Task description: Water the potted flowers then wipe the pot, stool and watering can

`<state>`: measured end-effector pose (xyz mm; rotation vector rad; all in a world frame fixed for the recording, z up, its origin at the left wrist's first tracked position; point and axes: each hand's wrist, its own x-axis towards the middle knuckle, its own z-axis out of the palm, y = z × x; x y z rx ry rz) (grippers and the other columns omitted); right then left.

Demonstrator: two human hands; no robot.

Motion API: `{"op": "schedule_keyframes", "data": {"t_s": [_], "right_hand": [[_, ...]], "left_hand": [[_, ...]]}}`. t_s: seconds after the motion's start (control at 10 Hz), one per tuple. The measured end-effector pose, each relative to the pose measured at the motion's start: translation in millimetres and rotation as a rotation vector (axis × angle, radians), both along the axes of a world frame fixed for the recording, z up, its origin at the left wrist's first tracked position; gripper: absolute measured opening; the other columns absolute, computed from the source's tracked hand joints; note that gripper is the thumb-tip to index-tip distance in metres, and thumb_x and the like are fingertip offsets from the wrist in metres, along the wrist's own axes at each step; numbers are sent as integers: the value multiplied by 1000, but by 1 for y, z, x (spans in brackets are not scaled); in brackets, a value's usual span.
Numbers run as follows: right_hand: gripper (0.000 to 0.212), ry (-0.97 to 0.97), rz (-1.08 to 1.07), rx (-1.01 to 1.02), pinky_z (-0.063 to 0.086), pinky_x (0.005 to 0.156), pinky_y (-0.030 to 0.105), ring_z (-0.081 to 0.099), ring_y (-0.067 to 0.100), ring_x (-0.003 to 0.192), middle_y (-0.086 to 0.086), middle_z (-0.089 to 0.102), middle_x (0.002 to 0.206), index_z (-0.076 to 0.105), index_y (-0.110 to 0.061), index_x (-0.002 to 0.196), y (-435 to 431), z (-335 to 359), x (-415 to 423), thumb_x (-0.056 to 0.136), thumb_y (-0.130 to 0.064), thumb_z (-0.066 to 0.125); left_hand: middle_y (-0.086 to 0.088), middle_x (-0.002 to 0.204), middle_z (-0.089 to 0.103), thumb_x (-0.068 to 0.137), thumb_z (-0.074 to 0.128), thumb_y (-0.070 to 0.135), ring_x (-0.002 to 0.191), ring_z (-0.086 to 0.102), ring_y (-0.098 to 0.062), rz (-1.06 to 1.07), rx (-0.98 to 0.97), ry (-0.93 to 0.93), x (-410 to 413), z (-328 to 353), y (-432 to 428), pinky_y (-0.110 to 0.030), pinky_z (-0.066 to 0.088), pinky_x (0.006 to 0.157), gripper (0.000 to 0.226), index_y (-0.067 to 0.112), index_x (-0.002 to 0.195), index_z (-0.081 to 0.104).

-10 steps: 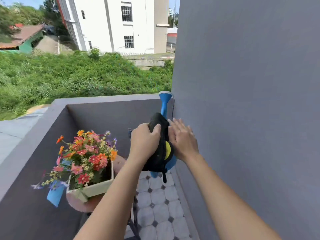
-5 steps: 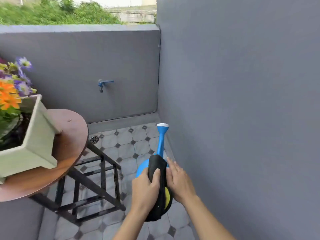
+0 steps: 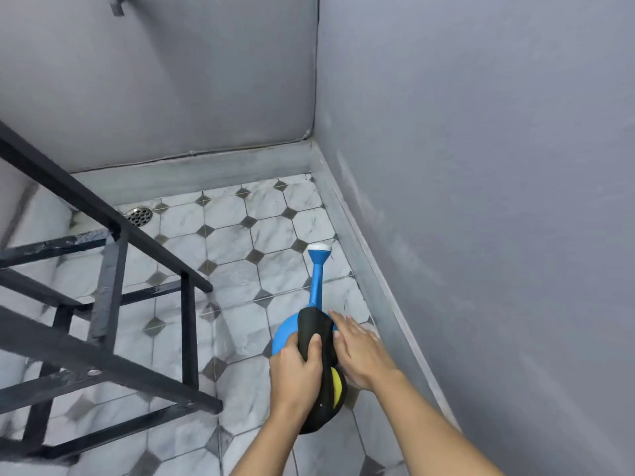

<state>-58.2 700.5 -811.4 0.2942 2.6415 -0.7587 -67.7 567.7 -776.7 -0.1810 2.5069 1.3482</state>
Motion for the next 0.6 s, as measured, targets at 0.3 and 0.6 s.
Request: {"op": "schedule_keyframes", "data": {"t_s": [0.3, 0.6], "right_hand": [[48, 34, 6, 15, 12, 119, 40, 7, 8, 147, -10, 12, 160, 6, -34, 149, 4, -69, -24, 102, -32, 14], [51, -76, 25, 133, 3, 119, 39, -2, 15, 148, -1, -4, 161, -2, -30, 150, 20, 18, -21, 101, -34, 13]], "left_hand": [[-15, 91, 70, 92, 51, 31, 92, 60, -36, 60, -16, 89, -11, -68, 14, -35, 42, 74, 30, 5, 101, 62], [-14, 146, 38, 96, 27, 49, 135, 34, -29, -80, -437, -110, -17, -8, 10, -43, 24, 108, 61, 7, 141, 32]]}}
